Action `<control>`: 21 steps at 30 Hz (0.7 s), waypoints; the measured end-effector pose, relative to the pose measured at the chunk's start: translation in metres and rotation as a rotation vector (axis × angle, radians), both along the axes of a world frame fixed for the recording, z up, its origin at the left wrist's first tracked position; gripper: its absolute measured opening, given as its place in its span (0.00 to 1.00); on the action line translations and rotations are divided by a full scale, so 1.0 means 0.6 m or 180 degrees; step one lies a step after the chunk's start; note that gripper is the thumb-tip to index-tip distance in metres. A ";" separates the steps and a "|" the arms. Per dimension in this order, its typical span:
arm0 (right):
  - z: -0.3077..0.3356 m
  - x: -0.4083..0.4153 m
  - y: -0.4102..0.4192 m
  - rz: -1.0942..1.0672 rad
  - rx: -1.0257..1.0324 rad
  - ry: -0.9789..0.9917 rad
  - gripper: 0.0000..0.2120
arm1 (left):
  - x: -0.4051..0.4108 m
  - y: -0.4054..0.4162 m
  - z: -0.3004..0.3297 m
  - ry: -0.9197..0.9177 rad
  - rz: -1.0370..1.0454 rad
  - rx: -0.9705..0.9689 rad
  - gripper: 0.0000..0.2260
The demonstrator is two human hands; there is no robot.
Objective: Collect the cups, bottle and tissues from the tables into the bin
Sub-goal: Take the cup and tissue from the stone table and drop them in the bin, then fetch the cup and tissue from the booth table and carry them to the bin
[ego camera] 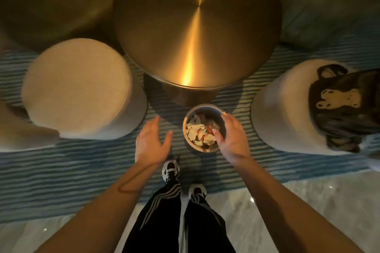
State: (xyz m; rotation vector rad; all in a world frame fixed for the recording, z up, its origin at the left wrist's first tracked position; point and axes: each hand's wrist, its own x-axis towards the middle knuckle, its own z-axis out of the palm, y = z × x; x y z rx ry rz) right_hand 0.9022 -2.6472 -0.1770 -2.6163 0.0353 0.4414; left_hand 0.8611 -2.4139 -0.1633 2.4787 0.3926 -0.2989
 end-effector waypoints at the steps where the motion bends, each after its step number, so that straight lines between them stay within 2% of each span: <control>1: 0.027 -0.003 0.009 0.0174 -0.0022 -0.0118 0.27 | -0.012 0.008 0.025 -0.0067 0.0066 0.0041 0.28; 6: 0.116 -0.032 0.090 0.0858 0.0036 -0.0355 0.25 | -0.094 0.055 0.115 -0.0171 0.0747 0.0341 0.29; 9: 0.147 -0.058 0.164 0.1374 0.0203 -0.0262 0.26 | -0.158 0.094 0.148 -0.0265 0.1285 0.0403 0.28; 17: 0.219 -0.099 0.435 0.2801 0.0579 -0.0407 0.24 | -0.318 0.286 0.202 -0.0280 0.2624 0.0771 0.31; 21: 0.227 -0.096 0.602 0.3157 0.0629 -0.0508 0.24 | -0.358 0.415 0.206 -0.0342 0.3026 0.0833 0.31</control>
